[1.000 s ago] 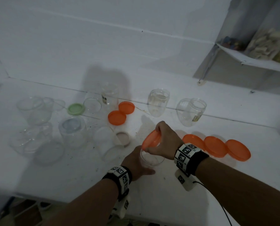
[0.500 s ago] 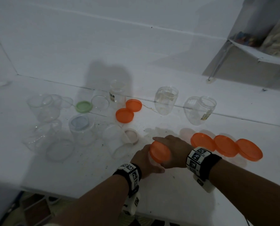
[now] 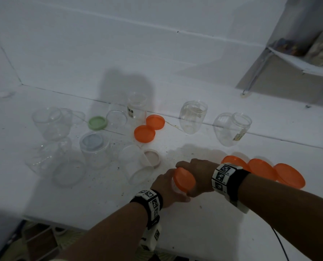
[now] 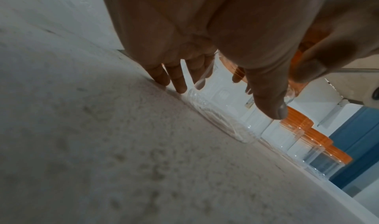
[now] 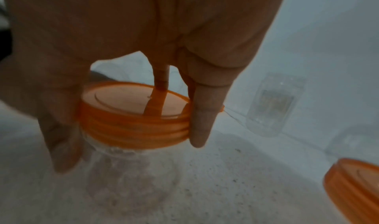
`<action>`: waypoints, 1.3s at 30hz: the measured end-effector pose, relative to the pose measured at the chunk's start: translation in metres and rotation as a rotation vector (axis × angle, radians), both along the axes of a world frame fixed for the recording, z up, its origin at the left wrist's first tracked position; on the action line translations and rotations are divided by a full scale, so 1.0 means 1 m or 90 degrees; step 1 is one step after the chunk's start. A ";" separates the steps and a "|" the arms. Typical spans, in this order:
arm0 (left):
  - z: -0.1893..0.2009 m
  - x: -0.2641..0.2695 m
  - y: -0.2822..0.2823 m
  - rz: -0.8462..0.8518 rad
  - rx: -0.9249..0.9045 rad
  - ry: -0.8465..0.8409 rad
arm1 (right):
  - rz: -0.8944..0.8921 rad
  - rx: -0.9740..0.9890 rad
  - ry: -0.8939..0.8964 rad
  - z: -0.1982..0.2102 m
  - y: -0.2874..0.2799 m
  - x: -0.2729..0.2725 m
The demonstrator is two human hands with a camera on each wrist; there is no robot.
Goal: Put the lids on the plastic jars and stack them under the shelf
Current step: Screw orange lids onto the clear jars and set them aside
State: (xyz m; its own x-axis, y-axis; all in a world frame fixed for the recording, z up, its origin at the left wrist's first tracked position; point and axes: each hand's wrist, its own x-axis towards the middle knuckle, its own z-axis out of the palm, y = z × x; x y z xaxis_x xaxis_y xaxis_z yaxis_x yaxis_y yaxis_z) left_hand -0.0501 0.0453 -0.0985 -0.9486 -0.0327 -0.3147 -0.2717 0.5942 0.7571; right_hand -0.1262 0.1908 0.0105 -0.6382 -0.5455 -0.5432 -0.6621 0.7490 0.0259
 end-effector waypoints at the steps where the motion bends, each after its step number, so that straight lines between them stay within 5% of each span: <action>1: -0.001 0.000 0.000 -0.001 -0.002 0.001 | -0.001 -0.004 -0.011 0.002 0.000 -0.001; 10: -0.002 -0.003 0.000 -0.024 -0.017 -0.009 | 0.027 0.037 0.028 0.005 -0.004 0.003; 17: -0.001 -0.002 -0.001 -0.024 -0.007 -0.019 | -0.175 -0.001 0.035 -0.003 -0.006 0.015; 27: -0.003 -0.004 -0.001 -0.030 -0.025 -0.028 | 0.014 0.045 0.039 0.007 -0.001 0.008; 39: 0.005 -0.004 0.000 -0.039 -0.054 -0.051 | -0.010 0.022 0.024 0.004 0.002 0.006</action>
